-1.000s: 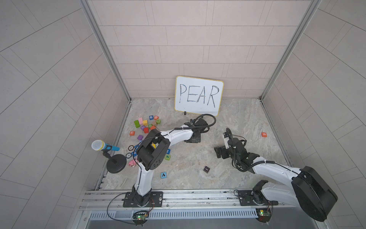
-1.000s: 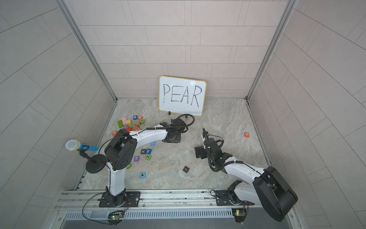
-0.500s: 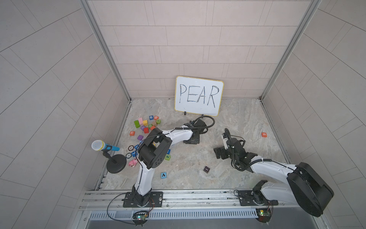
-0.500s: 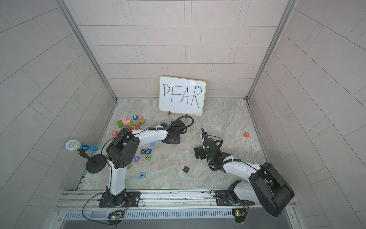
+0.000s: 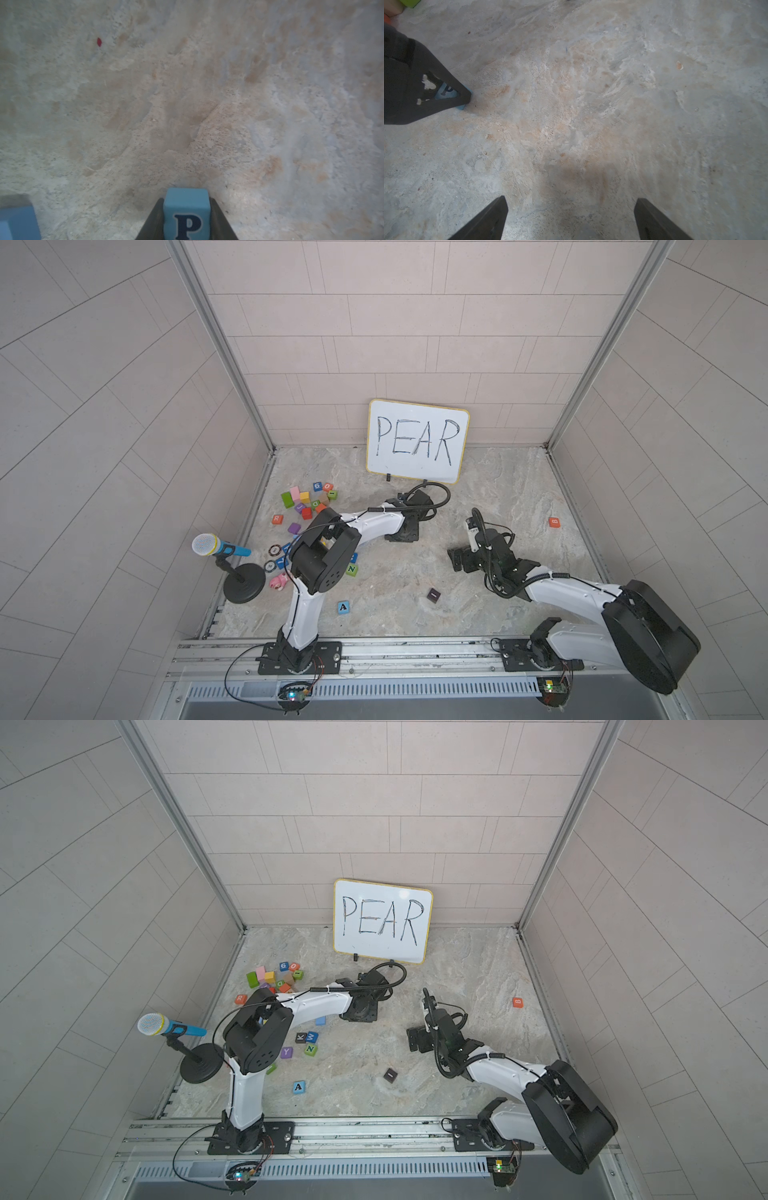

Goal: Spell the uppercase word “pear” with letter blocks
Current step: Place the letter block at the center of the board.

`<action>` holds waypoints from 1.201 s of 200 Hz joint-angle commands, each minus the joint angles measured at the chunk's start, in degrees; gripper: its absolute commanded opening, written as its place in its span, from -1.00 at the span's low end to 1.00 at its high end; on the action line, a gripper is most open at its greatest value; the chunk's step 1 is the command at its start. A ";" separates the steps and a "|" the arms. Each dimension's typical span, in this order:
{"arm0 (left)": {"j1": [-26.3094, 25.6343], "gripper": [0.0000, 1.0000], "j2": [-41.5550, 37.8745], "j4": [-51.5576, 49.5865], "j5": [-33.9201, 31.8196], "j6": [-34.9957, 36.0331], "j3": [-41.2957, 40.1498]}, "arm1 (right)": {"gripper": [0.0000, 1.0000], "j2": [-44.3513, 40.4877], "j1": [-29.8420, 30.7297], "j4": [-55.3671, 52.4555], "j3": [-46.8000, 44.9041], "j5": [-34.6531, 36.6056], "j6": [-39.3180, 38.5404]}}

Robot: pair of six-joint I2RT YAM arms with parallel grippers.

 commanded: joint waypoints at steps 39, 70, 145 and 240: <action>0.05 -0.28 -1.42 -1.43 0.47 -1.05 -0.72 | 1.00 -1.50 0.22 -0.42 0.86 0.42 0.91; 0.05 -0.13 -2.50 -2.11 0.20 -1.23 -0.27 | 1.00 -2.07 0.22 -0.70 1.12 0.47 0.87; 0.05 0.04 -3.43 -3.33 0.00 -1.54 0.99 | 1.00 -3.23 0.21 -1.75 1.47 0.56 0.70; 0.13 0.19 -11.20 -6.52 1.98 -4.91 -1.64 | 1.00 -4.15 0.95 -6.63 3.77 -0.13 0.93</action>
